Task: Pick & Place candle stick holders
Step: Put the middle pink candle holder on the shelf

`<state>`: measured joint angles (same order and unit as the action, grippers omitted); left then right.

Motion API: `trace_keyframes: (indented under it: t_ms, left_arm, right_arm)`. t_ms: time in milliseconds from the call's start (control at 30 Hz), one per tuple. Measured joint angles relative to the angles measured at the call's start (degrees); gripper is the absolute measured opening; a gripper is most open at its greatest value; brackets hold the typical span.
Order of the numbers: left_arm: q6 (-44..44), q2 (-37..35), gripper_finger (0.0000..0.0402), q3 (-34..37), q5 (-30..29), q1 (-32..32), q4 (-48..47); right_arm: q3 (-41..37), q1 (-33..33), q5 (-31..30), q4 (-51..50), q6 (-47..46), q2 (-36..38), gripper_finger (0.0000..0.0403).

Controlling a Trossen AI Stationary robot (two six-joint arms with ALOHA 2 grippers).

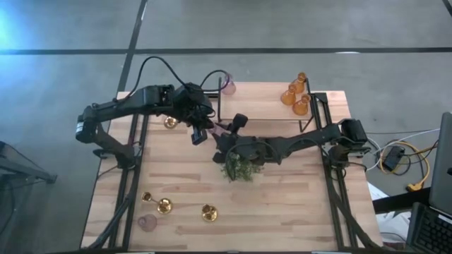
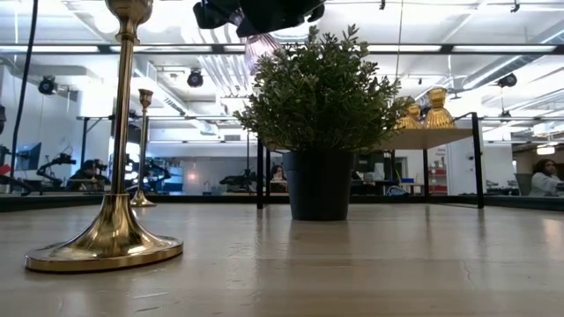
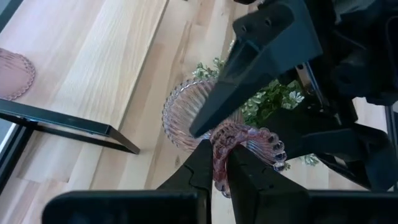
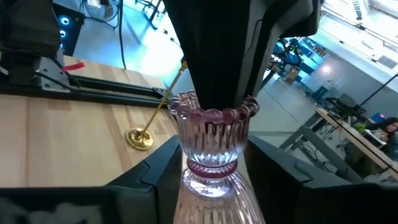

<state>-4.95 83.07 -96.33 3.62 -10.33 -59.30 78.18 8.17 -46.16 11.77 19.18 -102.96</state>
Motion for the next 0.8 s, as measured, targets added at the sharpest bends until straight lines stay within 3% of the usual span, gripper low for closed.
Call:
trace_keyframes:
  t_ms: [133,367,633,733,800]
  left_arm:
    - [0.1,0.0,0.0028,0.0,-0.3,0.0,0.3]
    - [2.6,0.0,0.0032,0.0,-0.4,-0.1,0.4]
    - [7.9,0.0,0.0183,0.0,-7.1,0.1,0.8]
    - [8.0,-0.9,0.0220,0.8,-10.8,0.1,3.6]
    - [9.3,-2.9,0.0231,3.9,-11.9,0.3,10.6]
  right_arm:
    - [0.0,-0.3,0.2,0.0,-0.2,0.0,0.0113]
    - [0.0,-0.3,-0.3,-0.4,0.2,0.0,0.0109]
    - [0.1,-0.4,-0.3,-6.3,-3.7,2.0,0.0109]
    - [-0.6,-0.9,-0.3,-10.6,-6.8,4.6,0.0108]
    - [-2.5,-1.4,-0.3,-11.2,-7.4,7.4,0.0108]
